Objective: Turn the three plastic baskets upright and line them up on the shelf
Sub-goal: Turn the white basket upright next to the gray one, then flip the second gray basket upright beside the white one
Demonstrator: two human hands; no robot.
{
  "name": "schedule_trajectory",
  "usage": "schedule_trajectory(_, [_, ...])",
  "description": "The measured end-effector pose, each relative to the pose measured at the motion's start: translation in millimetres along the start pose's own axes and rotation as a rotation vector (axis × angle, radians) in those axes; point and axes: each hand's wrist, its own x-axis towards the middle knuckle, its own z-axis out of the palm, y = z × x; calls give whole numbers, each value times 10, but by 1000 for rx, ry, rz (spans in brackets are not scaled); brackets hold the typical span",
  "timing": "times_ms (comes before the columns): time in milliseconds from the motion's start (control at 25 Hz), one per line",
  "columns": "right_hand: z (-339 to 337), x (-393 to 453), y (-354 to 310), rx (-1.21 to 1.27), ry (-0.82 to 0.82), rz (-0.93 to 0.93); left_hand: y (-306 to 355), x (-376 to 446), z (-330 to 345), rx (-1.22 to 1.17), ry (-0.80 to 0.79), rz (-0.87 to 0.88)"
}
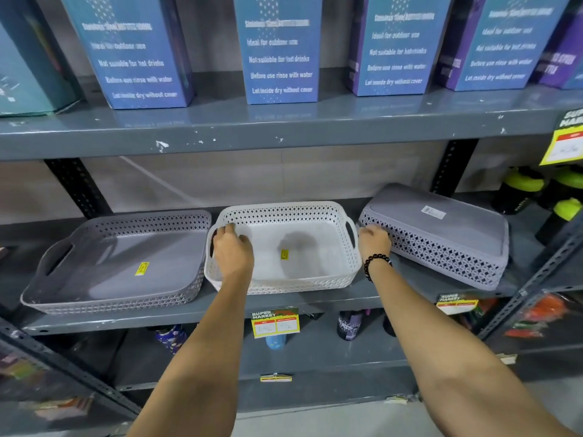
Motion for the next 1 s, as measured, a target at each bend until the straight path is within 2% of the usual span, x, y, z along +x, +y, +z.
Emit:
schedule_trajectory(80, [-130,11,-61,-52,73,-94,235,-4,170,-53,-63,93])
schedule_trajectory(200, [-493,83,-111,-123,152,-113,701,-119,509,-98,-150,238])
schedule_trajectory(320, [-941,294,7,-209,240,-66,1237,-343,870,-127,-245,369])
schedule_trajectory(520, [-1533,889,271,-311,281,100,2021,-535,1555,-155,-417,455])
schedule_trajectory(600, [-1703,1167,386,-392,240,200,2234,-545,1905,-131,-484,427])
schedule_trajectory(720, [-1841,1468,474,-349,211,327,2399,-412,2286,-54,-541,344])
schedule_trajectory(920, [-1954,1812,563,-289,171,488,2500,-221,2581,81,-757,76])
schedule_trajectory(1000, [-1978,1890,564,-270,166,501,2544,-229,2607,111,-758,24])
